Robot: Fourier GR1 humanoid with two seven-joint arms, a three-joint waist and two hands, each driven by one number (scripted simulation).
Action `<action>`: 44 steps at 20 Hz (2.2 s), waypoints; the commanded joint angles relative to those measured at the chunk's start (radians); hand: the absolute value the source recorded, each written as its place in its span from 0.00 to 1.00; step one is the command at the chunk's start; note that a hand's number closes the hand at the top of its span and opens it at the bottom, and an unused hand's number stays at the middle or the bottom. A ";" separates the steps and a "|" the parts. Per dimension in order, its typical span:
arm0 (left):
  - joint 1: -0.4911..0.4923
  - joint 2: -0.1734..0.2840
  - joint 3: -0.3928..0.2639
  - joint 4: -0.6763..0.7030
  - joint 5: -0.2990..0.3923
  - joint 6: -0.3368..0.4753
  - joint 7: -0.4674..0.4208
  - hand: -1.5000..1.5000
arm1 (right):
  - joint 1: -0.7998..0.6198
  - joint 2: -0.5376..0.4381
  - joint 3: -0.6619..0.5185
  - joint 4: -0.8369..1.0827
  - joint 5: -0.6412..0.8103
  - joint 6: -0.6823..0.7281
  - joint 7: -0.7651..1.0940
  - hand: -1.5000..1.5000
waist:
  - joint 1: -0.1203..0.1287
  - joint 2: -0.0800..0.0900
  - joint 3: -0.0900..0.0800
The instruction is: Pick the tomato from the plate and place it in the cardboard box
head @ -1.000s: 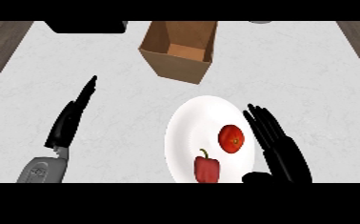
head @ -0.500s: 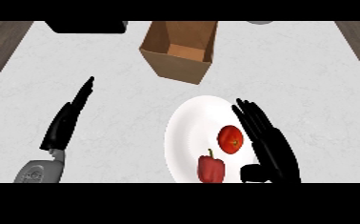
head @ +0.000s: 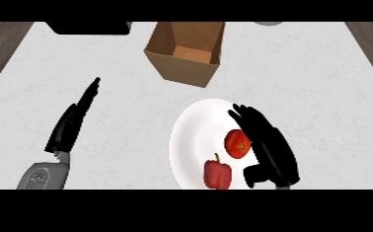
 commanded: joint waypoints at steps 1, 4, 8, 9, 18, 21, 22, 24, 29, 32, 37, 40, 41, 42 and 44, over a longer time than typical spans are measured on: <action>-0.096 -0.027 0.002 0.056 -0.022 0.020 0.045 0.50 | 0.000 0.026 0.002 0.110 0.029 -0.097 -0.022 1.00 | -0.001 0.013 0.017; -0.007 0.015 0.031 0.022 0.020 -0.028 -0.032 0.50 | -0.053 0.038 0.048 0.123 0.110 -0.226 -0.001 1.00 | 0.007 0.012 0.017; -0.021 0.015 0.034 0.020 0.017 -0.033 0.002 0.50 | -0.089 0.038 0.000 0.163 0.096 -0.342 -0.048 1.00 | 0.009 0.013 0.018; -0.015 -0.012 0.024 0.092 -0.005 -0.007 -0.054 0.50 | -0.027 0.038 0.029 0.086 0.119 -0.325 -0.029 1.00 | 0.000 0.012 0.017; 0.017 0.012 0.040 0.004 0.016 -0.050 -0.017 0.50 | 0.047 0.023 -0.019 -0.018 0.094 -0.441 -0.046 1.00 | 0.001 0.010 0.017; -0.026 -0.015 -0.002 0.016 -0.016 -0.032 -0.002 0.50 | -0.152 0.038 0.157 0.104 0.285 -0.242 0.364 1.00 | 0.050 0.019 0.012; -0.030 -0.018 -0.007 0.014 -0.023 -0.025 -0.013 0.50 | -0.160 0.038 0.170 0.110 0.285 -0.182 0.386 1.00 | 0.069 0.023 0.009; -0.041 -0.010 -0.015 0.011 -0.025 -0.040 -0.010 0.50 | -0.178 0.038 0.170 0.134 0.282 -0.091 0.426 1.00 | 0.103 0.036 0.003; -0.072 -0.011 -0.034 0.009 -0.035 -0.053 -0.002 0.50 | -0.368 0.038 0.216 0.113 0.315 0.070 0.672 1.00 | 0.136 0.025 0.008; -0.075 -0.038 -0.047 0.021 -0.030 -0.052 -0.004 0.50 | -0.506 0.039 0.239 0.123 0.316 0.144 0.835 1.00 | 0.149 0.022 0.008; -0.089 -0.045 -0.052 0.033 -0.031 -0.055 0.003 0.50 | -0.753 0.040 0.245 0.160 0.337 0.259 1.117 1.00 | 0.153 0.015 0.010; -0.087 -0.053 -0.069 0.053 -0.045 -0.054 -0.002 0.50 | -0.893 0.040 0.243 0.181 0.289 0.349 1.273 1.00 | 0.153 0.015 0.010; -0.109 -0.051 -0.059 0.064 -0.044 -0.051 0.009 0.50 | -0.931 0.040 0.253 0.189 0.279 0.362 1.331 1.00 | 0.149 0.017 0.010; -0.089 -0.049 -0.060 0.057 -0.047 -0.044 -0.019 0.50 | -0.989 0.040 0.240 0.212 0.264 0.388 1.367 1.00 | 0.158 0.016 0.010; -0.127 -0.047 -0.058 0.049 -0.048 -0.050 0.015 0.50 | -1.085 0.040 0.205 0.275 0.231 0.409 1.413 1.00 | 0.155 0.020 0.011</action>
